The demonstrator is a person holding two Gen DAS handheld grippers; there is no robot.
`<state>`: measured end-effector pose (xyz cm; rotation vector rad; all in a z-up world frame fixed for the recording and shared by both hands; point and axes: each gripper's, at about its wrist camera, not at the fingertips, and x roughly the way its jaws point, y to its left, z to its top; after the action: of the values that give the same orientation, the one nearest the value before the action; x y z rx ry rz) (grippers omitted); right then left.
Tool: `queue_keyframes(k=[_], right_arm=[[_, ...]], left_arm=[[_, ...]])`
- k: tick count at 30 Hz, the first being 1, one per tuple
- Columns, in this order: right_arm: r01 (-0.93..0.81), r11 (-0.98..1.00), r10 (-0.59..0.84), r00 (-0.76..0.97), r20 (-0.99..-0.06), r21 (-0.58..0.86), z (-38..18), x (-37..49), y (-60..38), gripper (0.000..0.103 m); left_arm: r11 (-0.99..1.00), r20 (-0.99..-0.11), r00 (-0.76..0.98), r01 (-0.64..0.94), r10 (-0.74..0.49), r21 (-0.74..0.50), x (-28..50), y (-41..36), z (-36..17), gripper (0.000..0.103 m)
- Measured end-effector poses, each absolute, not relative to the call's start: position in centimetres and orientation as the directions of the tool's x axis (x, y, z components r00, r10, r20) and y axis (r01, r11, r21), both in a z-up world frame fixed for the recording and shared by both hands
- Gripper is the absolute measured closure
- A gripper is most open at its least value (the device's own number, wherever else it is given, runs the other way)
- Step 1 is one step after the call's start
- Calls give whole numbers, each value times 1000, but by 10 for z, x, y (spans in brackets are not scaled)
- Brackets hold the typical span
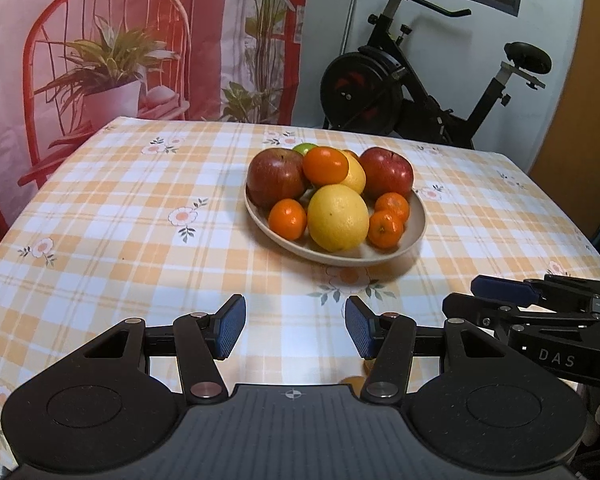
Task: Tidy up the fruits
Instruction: 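Close the right tool on a brown kiwi while the left tool approaches another kiwi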
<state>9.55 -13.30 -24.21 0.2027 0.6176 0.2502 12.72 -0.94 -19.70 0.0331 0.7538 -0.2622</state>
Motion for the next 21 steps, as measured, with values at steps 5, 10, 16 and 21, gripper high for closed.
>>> queue_keyframes(k=[5, 10, 16, 21], right_arm=[[-215, 941, 329, 768, -549, 263, -243, 95, -123, 64], [-272, 927, 373, 737, -563, 258, -245, 97, -107, 64], [-314, 914, 407, 702, -584, 258, -249, 102, -90, 67], [-324, 908, 420, 678, -603, 267, -253, 107, -85, 70]], left_arm=[[970, -679, 702, 232, -215, -68, 124, -5, -196, 46], [975, -678, 706, 211, -205, -74, 122, 1, -195, 46], [979, -683, 705, 187, -193, -84, 123, 8, -197, 46], [980, -685, 703, 176, -190, -91, 123, 12, -197, 46]])
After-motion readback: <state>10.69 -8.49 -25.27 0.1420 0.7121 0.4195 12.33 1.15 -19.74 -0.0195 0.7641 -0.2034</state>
